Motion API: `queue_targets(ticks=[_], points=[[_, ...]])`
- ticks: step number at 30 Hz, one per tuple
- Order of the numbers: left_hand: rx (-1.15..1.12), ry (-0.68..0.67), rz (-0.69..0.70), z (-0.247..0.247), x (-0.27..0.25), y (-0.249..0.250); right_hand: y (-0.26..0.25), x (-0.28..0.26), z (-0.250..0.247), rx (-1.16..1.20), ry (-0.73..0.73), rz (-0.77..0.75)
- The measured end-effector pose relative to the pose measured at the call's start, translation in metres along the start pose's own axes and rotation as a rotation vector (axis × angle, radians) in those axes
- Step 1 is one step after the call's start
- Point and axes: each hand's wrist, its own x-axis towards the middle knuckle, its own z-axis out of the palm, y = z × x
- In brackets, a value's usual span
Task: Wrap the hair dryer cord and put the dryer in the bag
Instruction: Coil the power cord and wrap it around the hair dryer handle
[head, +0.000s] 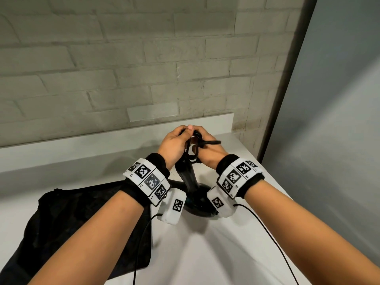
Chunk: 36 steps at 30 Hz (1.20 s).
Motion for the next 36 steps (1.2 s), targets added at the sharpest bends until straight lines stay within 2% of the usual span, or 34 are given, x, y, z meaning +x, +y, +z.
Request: queue_targets(ticks=[4,8,10,12,14,17,20,24,27,29,31,36], points=[[0.005,-0.003,-0.017,0.000,0.003,-0.001,0.008,-0.003,-0.007,-0.020,-0.046,0.030],[0.056,0.084,-0.021,0.002,0.004,-0.002,0.024,-0.015,-0.028,-0.045,-0.157,0.087],[0.025,0.085,-0.037,0.003,0.005,-0.002,0.034,-0.022,-0.044,-0.178,-0.126,0.109],[-0.019,0.071,-0.055,0.003,0.005,-0.001,0.048,-0.026,-0.060,-0.415,-0.059,0.123],[-0.016,0.070,-0.067,0.002,0.004,0.001,0.067,-0.028,-0.073,-0.652,-0.072,0.262],[0.004,0.058,-0.062,0.000,0.002,0.000,0.095,-0.033,-0.079,-0.894,-0.191,0.573],[0.052,0.016,-0.030,-0.001,-0.001,0.000,0.109,-0.040,-0.071,-1.009,-0.281,0.636],[0.002,0.002,0.025,0.001,-0.001,0.002,0.105,-0.035,-0.063,-0.812,-0.079,0.541],[-0.045,-0.027,0.035,0.001,-0.002,0.003,0.075,-0.026,-0.050,-0.534,-0.081,0.268],[-0.054,-0.057,0.039,0.000,-0.002,0.003,0.054,-0.022,-0.038,-0.434,-0.115,0.092],[-0.056,-0.079,0.050,0.000,-0.002,0.004,0.044,-0.017,-0.028,-0.418,-0.119,-0.006],[-0.065,-0.089,0.055,-0.001,-0.002,0.003,0.038,-0.008,-0.016,-0.472,-0.098,-0.118]])
